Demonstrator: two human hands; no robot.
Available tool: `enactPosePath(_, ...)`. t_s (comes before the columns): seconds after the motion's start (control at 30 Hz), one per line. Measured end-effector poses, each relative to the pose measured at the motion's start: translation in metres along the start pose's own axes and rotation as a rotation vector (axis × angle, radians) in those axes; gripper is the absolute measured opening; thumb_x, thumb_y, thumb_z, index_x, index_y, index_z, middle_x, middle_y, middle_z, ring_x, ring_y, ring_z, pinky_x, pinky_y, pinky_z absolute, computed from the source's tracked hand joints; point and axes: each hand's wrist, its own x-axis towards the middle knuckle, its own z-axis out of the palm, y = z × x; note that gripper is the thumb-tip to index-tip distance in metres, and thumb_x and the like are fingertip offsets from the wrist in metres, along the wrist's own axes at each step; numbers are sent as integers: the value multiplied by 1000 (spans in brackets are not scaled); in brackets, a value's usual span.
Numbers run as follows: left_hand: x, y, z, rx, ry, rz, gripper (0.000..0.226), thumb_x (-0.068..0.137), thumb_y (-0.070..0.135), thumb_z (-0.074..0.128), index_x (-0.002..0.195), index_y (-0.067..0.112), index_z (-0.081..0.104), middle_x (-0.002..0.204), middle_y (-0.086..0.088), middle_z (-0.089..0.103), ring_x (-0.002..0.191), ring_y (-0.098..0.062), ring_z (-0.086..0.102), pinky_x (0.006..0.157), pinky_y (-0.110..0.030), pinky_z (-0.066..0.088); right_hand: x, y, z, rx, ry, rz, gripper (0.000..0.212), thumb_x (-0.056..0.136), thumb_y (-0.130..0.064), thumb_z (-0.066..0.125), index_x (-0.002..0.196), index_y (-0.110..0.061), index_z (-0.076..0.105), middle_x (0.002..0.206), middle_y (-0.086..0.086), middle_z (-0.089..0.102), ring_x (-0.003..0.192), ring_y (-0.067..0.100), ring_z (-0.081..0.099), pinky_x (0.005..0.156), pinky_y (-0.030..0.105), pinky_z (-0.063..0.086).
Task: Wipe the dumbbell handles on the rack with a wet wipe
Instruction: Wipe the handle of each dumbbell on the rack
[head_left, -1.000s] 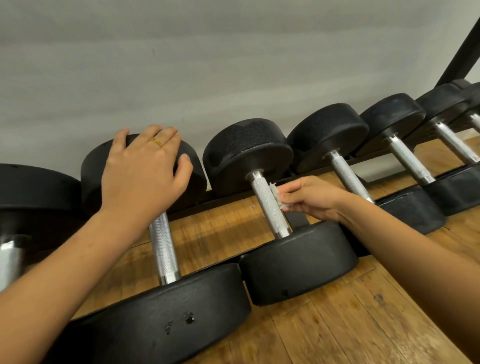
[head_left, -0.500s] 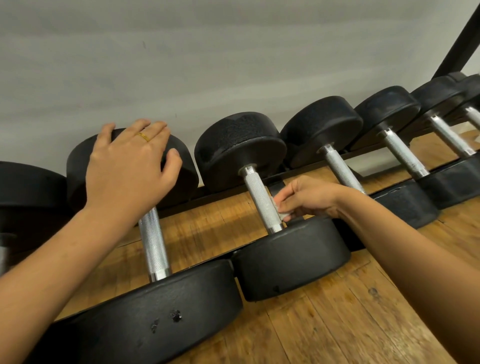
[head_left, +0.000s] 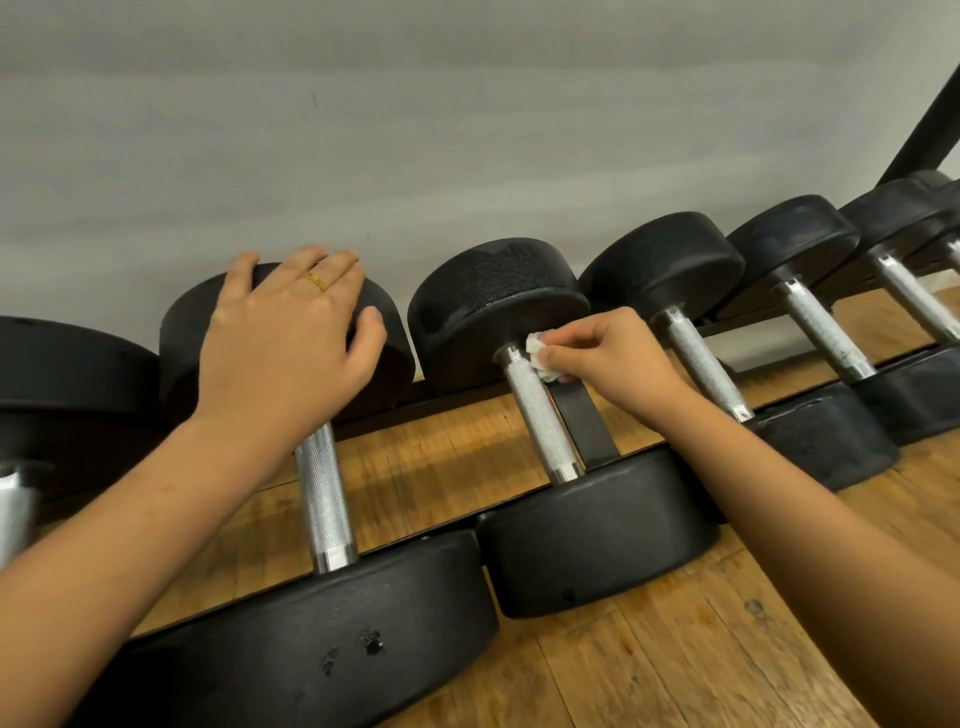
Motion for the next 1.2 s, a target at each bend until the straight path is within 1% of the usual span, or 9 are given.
enactPosePath(0.1, 0, 0, 0, -1, -5, -2, 56, 101, 39, 38, 137, 5, 64, 140, -12, 64, 135, -28, 56, 116, -60, 35, -4, -7, 5, -67, 18, -68, 17, 88, -17, 75, 105, -16, 78, 97, -12, 75, 88, -1, 70, 80, 15, 56)
enactPosePath(0.3, 0, -1, 0, 6, -18, 0, 58, 101, 41, 36, 138, 6, 63, 141, -12, 63, 136, -28, 55, 116, -60, 33, -6, -13, 9, -139, 6, -85, 15, 90, -20, 74, 104, -15, 79, 104, -7, 75, 88, -2, 69, 81, 16, 56)
enactPosePath(0.5, 0, -1, -1, 2, -13, 3, 57, 101, 41, 37, 137, 5, 64, 141, -12, 64, 135, -29, 56, 115, -60, 34, -10, -15, 7, -205, 59, -89, 8, 84, -18, 80, 88, -16, 72, 82, -8, 72, 75, 1, 67, 75, 23, 57)
enactPosePath(0.63, 0, 0, -2, -3, -13, 4, 57, 101, 40, 37, 137, 5, 64, 141, -12, 64, 135, -28, 56, 115, -59, 33, -16, -16, 5, -137, 49, -92, 26, 84, -13, 80, 107, -18, 69, 77, -7, 74, 68, 0, 70, 75, 22, 58)
enactPosePath(0.77, 0, 0, -2, 6, -9, 1, 56, 101, 39, 38, 137, 5, 64, 140, -12, 64, 134, -29, 57, 115, -59, 34, -17, -16, 4, -229, -26, -128, 33, 91, -14, 72, 124, -19, 70, 97, -10, 75, 82, -9, 66, 86, 16, 55)
enactPosePath(0.83, -1, -1, -1, 9, -8, 2, 57, 101, 40, 37, 137, 5, 64, 140, -12, 64, 134, -29, 56, 115, -58, 34, -14, -16, 5, -264, -45, -142, 28, 93, -15, 70, 121, -18, 72, 110, -8, 74, 86, -12, 63, 83, 5, 49)
enactPosePath(0.93, 0, 0, -1, 9, -6, 6, 57, 101, 40, 37, 137, 5, 64, 140, -12, 64, 134, -29, 57, 114, -59, 34, -11, -16, 7, -280, 0, -127, 22, 93, -16, 70, 114, -12, 75, 112, -3, 74, 86, -10, 61, 78, -1, 45)
enactPosePath(1.1, 0, 0, 0, 4, 1, -1, 57, 101, 40, 37, 137, 6, 64, 140, -11, 64, 135, -28, 56, 115, -59, 33, -4, -23, 8, -265, 22, -120, 13, 92, -12, 71, 102, -11, 78, 102, 0, 76, 86, 1, 68, 78, 14, 55)
enactPosePath(1.2, 0, 0, -1, -1, 5, 2, 57, 101, 41, 37, 138, 6, 64, 141, -11, 64, 135, -28, 56, 116, -59, 33, -5, -27, -1, -313, -84, -65, 12, 90, -12, 72, 101, -10, 78, 99, -2, 76, 84, 5, 70, 82, 25, 59)
